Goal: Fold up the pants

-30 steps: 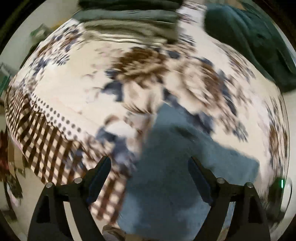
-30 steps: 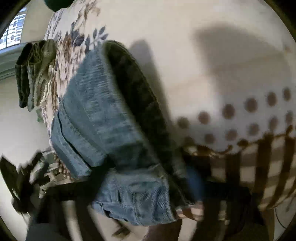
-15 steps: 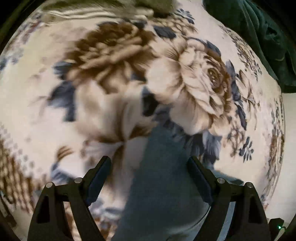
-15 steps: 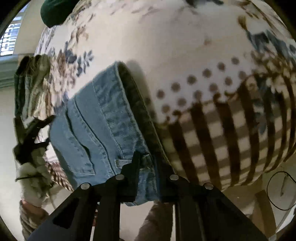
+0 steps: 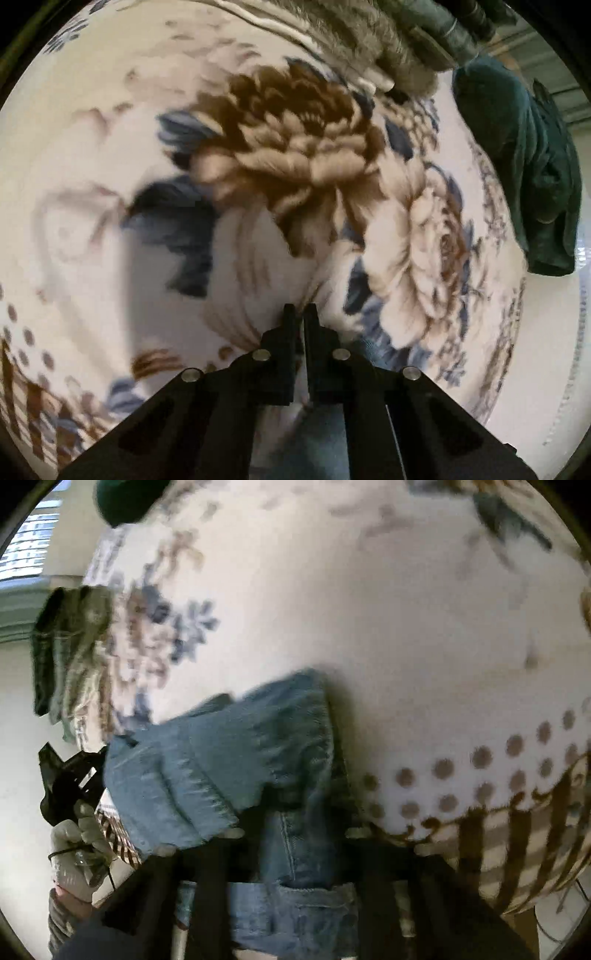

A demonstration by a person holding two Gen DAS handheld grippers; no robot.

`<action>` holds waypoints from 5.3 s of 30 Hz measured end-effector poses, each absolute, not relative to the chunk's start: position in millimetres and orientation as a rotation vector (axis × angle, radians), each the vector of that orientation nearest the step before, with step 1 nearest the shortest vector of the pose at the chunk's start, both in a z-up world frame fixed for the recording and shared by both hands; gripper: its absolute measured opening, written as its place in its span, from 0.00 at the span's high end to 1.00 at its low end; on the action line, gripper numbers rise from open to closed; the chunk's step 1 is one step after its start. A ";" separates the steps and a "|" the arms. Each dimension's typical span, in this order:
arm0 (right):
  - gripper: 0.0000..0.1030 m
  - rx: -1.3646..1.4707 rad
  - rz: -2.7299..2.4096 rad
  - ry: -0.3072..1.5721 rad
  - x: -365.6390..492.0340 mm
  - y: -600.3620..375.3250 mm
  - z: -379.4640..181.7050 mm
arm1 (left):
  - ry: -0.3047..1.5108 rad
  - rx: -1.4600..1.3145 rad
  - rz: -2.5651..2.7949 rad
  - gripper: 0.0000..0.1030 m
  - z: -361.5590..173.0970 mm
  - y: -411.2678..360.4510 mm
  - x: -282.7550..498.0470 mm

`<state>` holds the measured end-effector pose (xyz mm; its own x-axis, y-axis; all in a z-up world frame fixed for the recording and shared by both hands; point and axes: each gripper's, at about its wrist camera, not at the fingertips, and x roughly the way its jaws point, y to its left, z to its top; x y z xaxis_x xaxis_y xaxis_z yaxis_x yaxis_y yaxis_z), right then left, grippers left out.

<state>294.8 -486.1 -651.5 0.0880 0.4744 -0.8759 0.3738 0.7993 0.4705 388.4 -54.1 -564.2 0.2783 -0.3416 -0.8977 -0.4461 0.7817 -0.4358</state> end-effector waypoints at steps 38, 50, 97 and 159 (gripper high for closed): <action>0.00 0.447 -0.030 1.463 211.2 -488.1 -590.7 | 1.291 -0.013 -0.034 0.20 -471.7 -193.0 281.3; 0.46 0.669 -0.032 1.586 180.6 -479.8 -648.8 | 1.417 -0.037 0.018 0.20 -527.0 -215.5 233.1; 0.05 1.158 0.140 1.322 164.8 -451.8 -698.2 | 1.465 -0.652 -0.198 0.05 -582.8 -124.8 262.4; 0.65 0.857 0.463 1.019 506.0 -206.9 -346.6 | 1.014 -0.742 -0.300 0.83 -273.2 106.4 519.5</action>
<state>506.0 -206.9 -346.6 0.4710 0.6930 -0.5459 0.0445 0.5993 0.7993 519.5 106.4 -273.2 0.5147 -0.5497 -0.6580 -0.1036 0.7220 -0.6841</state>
